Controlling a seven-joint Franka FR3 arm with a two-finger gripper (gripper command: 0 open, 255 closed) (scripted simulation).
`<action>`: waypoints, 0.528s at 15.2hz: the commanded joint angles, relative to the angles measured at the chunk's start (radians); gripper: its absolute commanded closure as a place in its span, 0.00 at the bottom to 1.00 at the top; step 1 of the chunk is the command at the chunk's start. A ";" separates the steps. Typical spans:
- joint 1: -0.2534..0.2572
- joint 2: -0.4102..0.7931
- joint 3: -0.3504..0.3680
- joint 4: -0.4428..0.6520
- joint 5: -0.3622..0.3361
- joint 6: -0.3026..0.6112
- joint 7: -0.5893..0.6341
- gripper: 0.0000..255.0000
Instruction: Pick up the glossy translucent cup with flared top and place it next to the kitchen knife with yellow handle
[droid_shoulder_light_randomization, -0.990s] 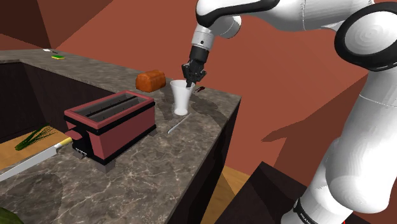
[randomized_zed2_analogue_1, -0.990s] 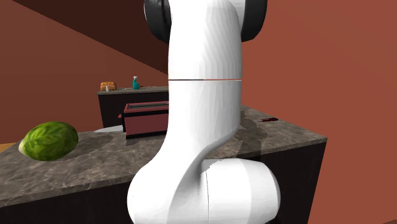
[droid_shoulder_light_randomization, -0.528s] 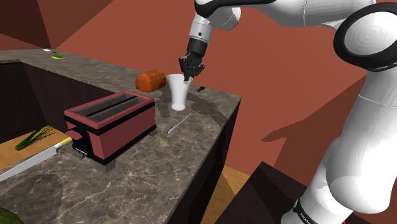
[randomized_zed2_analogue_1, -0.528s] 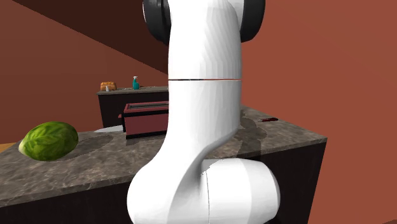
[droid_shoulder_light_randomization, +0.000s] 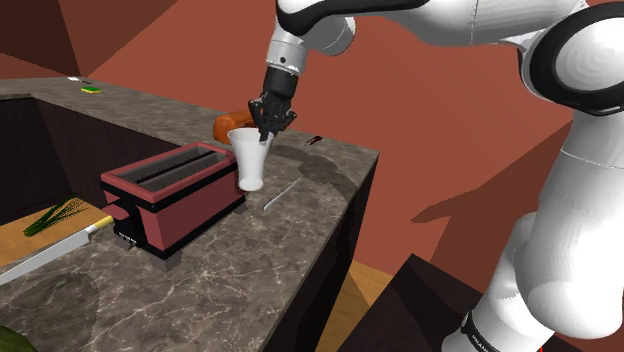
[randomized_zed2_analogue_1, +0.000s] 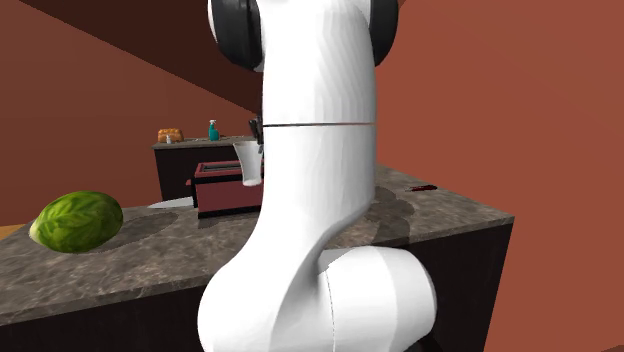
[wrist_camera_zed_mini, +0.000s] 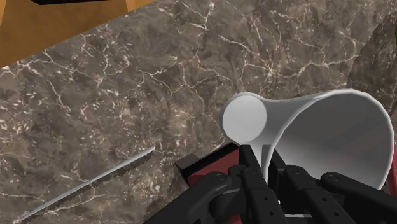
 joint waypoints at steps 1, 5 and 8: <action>0.029 0.014 0.023 0.007 -0.003 0.022 0.049 1.00; 0.079 0.055 0.061 0.033 -0.013 0.061 0.131 1.00; 0.118 0.097 0.086 0.068 -0.024 0.085 0.193 1.00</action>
